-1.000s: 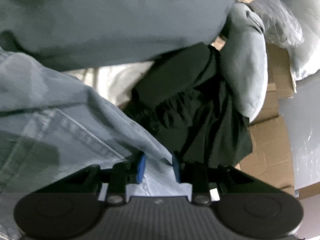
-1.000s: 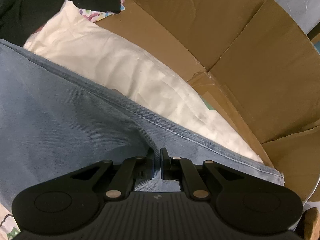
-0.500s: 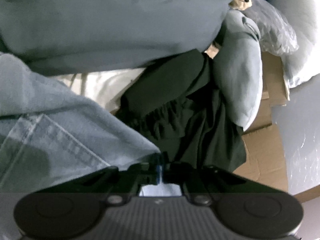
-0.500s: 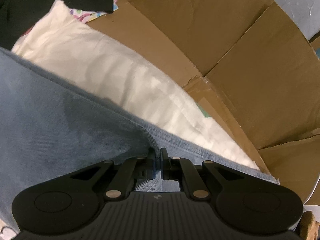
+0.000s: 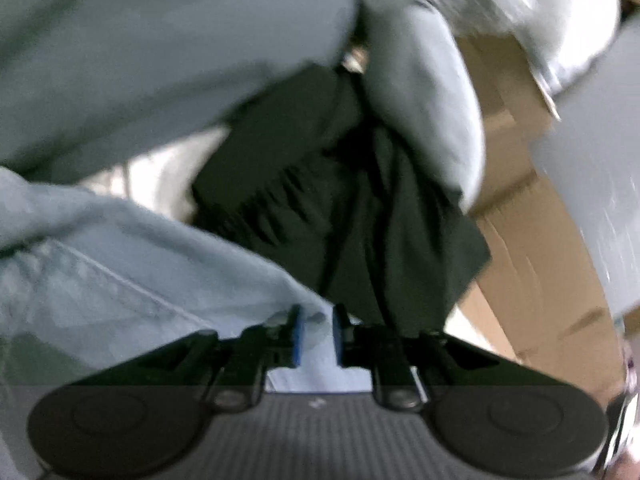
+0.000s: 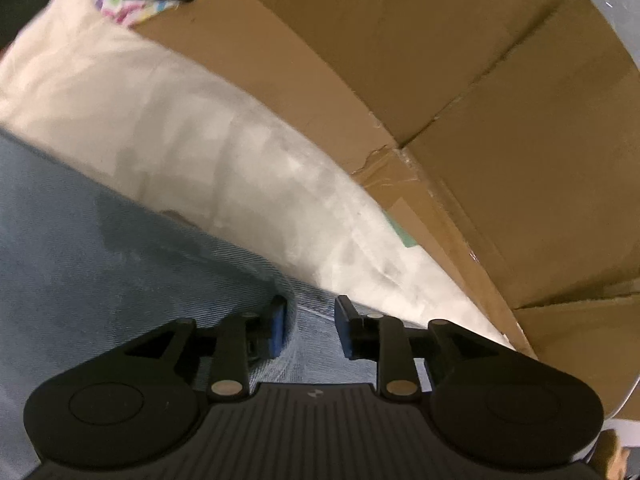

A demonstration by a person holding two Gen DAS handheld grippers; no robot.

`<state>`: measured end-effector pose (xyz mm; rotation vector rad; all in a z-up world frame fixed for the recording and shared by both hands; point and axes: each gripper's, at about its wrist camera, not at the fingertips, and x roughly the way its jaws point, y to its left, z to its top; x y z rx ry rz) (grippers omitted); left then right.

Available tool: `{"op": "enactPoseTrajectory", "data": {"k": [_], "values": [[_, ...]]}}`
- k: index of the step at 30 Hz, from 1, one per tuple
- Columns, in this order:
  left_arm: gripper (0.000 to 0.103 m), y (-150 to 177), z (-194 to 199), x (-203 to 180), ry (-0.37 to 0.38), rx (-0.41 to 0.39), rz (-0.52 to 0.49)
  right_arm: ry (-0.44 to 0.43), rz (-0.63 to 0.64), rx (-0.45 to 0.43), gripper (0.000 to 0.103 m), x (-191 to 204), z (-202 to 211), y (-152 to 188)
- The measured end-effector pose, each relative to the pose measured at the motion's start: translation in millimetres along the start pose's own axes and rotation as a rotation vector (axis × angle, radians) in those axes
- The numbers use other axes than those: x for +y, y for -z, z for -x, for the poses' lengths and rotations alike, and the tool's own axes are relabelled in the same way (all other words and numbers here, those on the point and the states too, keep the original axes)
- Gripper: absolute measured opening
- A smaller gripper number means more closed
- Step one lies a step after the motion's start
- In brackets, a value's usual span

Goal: Fold clothes

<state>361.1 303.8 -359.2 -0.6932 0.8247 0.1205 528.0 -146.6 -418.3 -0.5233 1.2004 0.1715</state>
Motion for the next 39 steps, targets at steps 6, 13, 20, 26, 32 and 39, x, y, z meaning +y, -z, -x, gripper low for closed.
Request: {"op": "enactPoseTrajectory", "data": {"k": [6, 13, 20, 26, 32, 39], "values": [[0.015, 30.7, 0.5, -14.4, 0.022, 0.005, -0.037, -0.052, -0.026, -0.052, 0.05, -15.7, 37.1, 7.4], [0.019, 64.5, 17.0, -36.3, 0.099, 0.038, -0.079, -0.124, -0.133, -0.165, 0.058, -26.0, 97.7, 20.7], [0.028, 95.8, 33.3, -56.5, 0.156, 0.098, -0.168, -0.13, -0.062, -0.217, 0.058, -19.6, 152.9, 69.4], [0.034, 119.6, 52.9, -65.2, 0.201, 0.134, -0.233, -0.135, -0.076, -0.245, 0.058, -24.6, 187.9, 124.9], [0.033, 147.7, 71.2, -76.8, 0.249, 0.207, -0.325, -0.147, -0.044, -0.25, 0.058, -22.0, 202.2, 172.2], [0.033, 185.0, 67.0, -106.5, 0.276, 0.31, -0.412, -0.185, -0.054, -0.322, 0.058, -14.6, 201.0, 211.7]]}}
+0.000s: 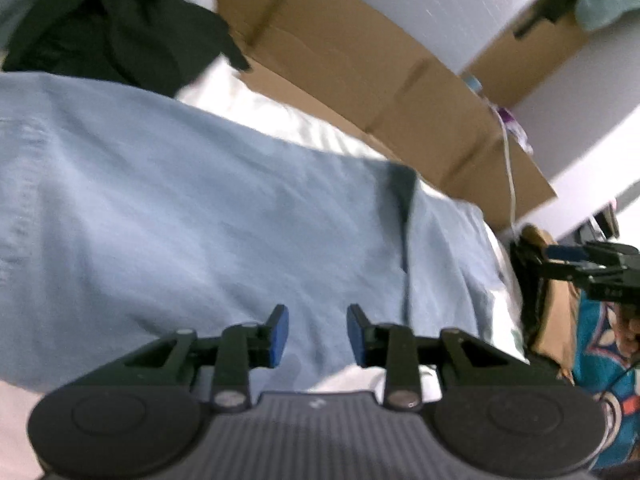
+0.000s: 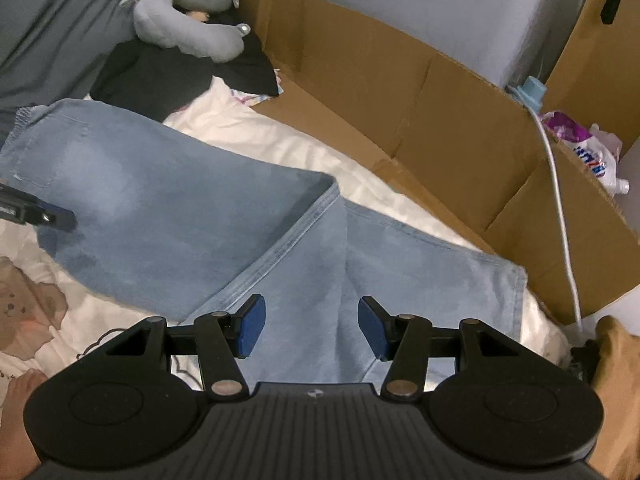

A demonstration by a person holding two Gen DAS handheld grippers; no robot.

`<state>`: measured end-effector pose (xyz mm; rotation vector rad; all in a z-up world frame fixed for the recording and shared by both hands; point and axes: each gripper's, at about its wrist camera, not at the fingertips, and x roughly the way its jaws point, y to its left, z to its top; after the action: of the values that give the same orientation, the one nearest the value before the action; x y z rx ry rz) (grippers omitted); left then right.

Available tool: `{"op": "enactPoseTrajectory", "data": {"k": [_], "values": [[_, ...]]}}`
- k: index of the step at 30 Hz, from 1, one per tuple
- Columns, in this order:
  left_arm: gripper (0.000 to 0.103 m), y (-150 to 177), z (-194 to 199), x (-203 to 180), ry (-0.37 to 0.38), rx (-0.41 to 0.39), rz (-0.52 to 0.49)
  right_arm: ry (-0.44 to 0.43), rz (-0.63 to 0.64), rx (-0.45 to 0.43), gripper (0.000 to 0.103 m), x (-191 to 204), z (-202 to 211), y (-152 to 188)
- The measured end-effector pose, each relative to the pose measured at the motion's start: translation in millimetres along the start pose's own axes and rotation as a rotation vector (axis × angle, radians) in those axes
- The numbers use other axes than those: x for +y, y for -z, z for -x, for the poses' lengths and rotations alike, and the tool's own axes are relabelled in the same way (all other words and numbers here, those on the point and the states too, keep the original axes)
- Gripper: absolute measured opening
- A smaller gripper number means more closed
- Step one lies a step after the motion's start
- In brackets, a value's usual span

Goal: Fold clothes

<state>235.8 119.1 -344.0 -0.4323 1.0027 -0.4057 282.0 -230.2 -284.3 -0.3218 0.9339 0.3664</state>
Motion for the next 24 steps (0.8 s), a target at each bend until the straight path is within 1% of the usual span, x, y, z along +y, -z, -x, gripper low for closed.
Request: {"op": "enactPoseTrajectory", "data": {"k": [3, 7, 11, 14, 15, 20, 22, 24], "values": [[0.033, 4.5, -21.1, -19.9, 0.031, 0.031, -0.015, -0.03, 0.01, 0.001, 0.058, 2.6, -5.1, 15.5], [0.033, 10.0, -54.5, -41.2, 0.07, 0.079, -0.011, -0.053, 0.019, -0.033, 0.058, 10.3, -20.1, 43.4], [0.033, 18.3, -86.4, -58.9, 0.107, 0.145, -0.029, -0.07, -0.029, -0.078, 0.058, 21.4, -40.5, 77.9], [0.033, 25.8, -104.3, -67.4, 0.101, 0.178, -0.033, -0.084, -0.083, -0.127, 0.058, 28.5, -49.8, 99.9], [0.033, 28.5, -109.4, -69.3, 0.102, 0.188, -0.027, -0.073, -0.106, -0.117, 0.058, 30.6, -53.0, 104.1], [0.034, 35.4, -128.9, -77.6, 0.072, 0.198, -0.02, -0.072, -0.097, -0.111, 0.058, 38.2, -52.9, 115.4], [0.034, 36.1, -135.8, -76.7, 0.07, 0.197, 0.009, -0.081, -0.096, -0.102, 0.058, 39.4, -52.7, 118.7], [0.032, 37.7, -140.6, -77.7, 0.109, 0.188, 0.022, -0.084, -0.088, -0.098, 0.058, 40.7, -53.5, 121.4]]}}
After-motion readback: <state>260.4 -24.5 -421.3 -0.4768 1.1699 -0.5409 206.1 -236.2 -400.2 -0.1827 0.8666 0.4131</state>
